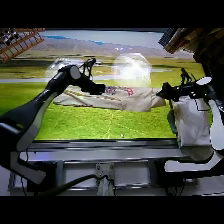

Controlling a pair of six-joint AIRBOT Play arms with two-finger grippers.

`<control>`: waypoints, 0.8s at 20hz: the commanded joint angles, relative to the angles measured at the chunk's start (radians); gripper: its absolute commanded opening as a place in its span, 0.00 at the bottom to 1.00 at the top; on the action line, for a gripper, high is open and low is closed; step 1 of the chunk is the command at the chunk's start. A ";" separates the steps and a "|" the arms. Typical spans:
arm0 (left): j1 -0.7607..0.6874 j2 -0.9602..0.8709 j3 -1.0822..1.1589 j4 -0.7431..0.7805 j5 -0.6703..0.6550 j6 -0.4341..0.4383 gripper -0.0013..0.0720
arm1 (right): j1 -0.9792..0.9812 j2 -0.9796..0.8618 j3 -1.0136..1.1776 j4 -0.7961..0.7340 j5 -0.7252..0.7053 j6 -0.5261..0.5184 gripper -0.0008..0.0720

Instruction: Fold the clothes and pants, and hang the long-sleeved shirts on hangers.

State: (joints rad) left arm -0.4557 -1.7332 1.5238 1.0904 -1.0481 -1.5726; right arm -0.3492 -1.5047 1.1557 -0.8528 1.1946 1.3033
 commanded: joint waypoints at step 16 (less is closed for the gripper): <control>-0.180 -0.366 0.401 -0.163 0.052 -0.233 0.03 | -0.001 0.008 0.319 0.010 0.141 0.361 0.04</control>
State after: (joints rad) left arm -0.6125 -2.0613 1.8915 0.9512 -1.0218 -1.7710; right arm -0.3500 -1.4979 1.4670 -0.8639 1.3010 1.6226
